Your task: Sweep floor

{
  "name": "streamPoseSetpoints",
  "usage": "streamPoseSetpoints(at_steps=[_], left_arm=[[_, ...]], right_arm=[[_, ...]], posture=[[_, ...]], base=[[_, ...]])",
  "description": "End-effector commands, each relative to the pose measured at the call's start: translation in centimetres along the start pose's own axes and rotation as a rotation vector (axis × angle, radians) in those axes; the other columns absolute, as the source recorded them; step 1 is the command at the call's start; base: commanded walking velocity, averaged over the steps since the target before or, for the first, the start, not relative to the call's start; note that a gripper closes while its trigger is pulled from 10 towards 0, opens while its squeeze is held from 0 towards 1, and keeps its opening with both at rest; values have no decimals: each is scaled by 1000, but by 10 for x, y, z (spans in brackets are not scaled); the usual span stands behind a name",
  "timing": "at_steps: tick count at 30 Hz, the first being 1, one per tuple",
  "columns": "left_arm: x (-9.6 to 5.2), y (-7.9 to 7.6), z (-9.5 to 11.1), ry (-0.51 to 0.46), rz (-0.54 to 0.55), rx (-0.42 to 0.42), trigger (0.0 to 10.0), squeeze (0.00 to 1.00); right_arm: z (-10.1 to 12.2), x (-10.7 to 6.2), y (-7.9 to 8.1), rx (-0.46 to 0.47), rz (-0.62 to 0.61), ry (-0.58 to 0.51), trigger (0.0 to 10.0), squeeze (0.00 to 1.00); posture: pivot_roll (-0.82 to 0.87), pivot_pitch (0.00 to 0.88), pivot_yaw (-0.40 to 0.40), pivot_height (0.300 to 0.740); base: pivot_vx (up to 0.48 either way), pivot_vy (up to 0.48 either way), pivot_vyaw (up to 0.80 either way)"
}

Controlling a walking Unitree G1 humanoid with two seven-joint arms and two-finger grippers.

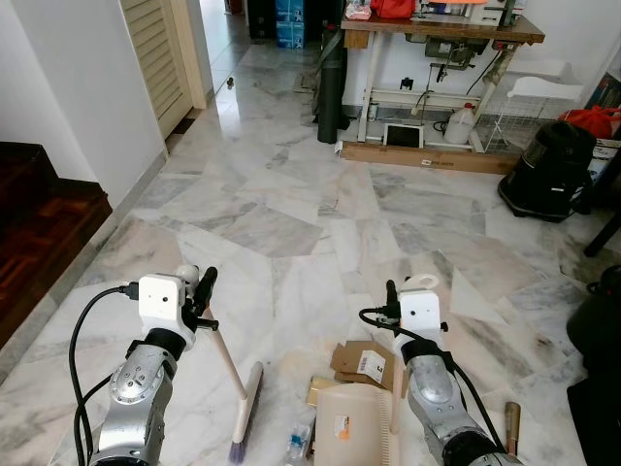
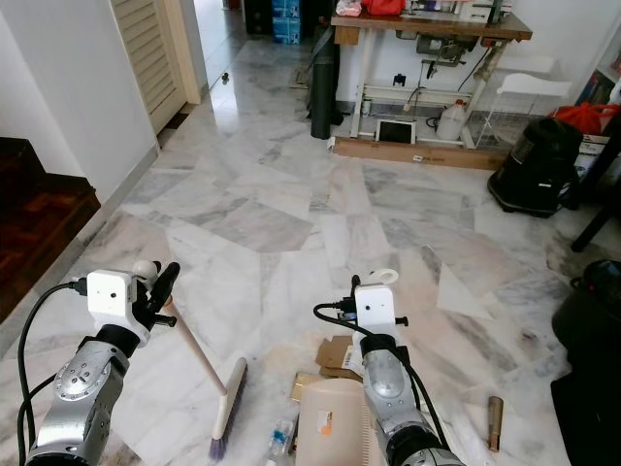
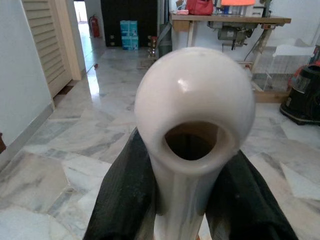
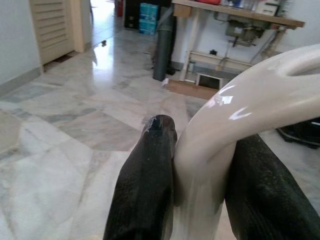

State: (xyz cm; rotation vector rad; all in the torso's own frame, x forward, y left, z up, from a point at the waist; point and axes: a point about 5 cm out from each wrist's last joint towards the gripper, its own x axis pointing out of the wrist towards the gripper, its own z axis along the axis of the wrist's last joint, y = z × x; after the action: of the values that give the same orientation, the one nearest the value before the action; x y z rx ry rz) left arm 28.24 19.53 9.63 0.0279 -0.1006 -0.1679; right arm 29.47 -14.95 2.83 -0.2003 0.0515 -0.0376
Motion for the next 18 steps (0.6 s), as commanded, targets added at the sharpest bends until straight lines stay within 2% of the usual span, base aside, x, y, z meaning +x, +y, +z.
streamPoseSetpoints(at_steps=[1,10,18], left_arm=[[3,-1,9,-33,-17,0,10000,0],[7,-3,6,-17,-31,-15,10000,0],[9,-8,7,-13,-58,-19,10000,0]], right_arm=[[-5,-1,-12,-54,-31,14,10000,0],[-5,-4,-27,-70,-101,-8,10000,0],[-19,-15,-23,-65,-96,54,10000,0]], posture=[[98,0,-31,740],[75,0,-21,740],[84,0,-11,740]], base=[[0,0,0],[0,0,0],[0,0,0]])
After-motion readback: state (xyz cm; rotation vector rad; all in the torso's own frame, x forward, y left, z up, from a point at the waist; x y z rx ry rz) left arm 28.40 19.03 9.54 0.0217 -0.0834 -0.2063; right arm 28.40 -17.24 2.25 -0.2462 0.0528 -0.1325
